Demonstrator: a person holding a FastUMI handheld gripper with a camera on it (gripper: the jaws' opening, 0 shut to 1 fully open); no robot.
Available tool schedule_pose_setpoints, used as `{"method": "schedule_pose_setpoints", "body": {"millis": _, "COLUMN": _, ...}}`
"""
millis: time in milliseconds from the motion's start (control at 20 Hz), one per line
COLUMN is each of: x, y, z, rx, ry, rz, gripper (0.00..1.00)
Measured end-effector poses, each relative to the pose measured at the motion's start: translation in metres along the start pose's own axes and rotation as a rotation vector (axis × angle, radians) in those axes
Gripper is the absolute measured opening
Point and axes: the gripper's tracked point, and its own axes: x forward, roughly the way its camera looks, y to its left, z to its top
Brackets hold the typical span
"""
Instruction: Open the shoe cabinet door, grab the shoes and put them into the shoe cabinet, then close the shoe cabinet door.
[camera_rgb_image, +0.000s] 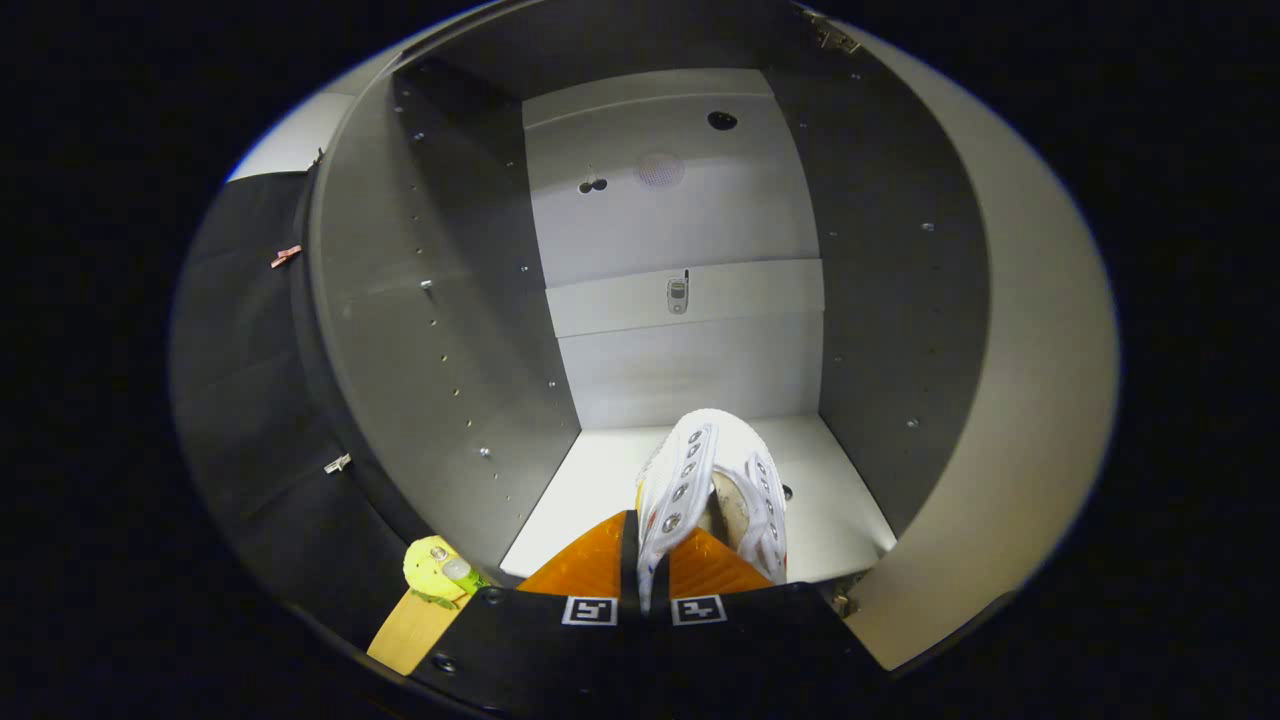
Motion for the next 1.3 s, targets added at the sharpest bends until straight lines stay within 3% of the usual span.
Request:
{"method": "schedule_pose_setpoints", "body": {"millis": 250, "x": 0.068, "y": -0.006, "z": 0.006, "rx": -0.059, "ry": 0.025, "rz": -0.030, "gripper": 0.05}}
{"method": "schedule_pose_setpoints", "body": {"millis": 600, "x": 0.137, "y": -0.010, "z": -0.024, "rx": -0.148, "ry": 0.131, "rz": -0.079, "gripper": 0.05}}
{"method": "schedule_pose_setpoints", "body": {"millis": 800, "x": 0.152, "y": -0.010, "z": -0.043, "rx": -0.222, "ry": 0.172, "rz": -0.104, "gripper": 0.05}}
{"method": "schedule_pose_setpoints", "body": {"millis": 1050, "x": 0.158, "y": -0.006, "z": -0.049, "rx": -0.207, "ry": 0.175, "rz": -0.139, "gripper": 0.06}}
{"method": "schedule_pose_setpoints", "body": {"millis": 1300, "x": 0.148, "y": 0.007, "z": -0.055, "rx": -0.091, "ry": 0.195, "rz": -0.100, "gripper": 0.24}}
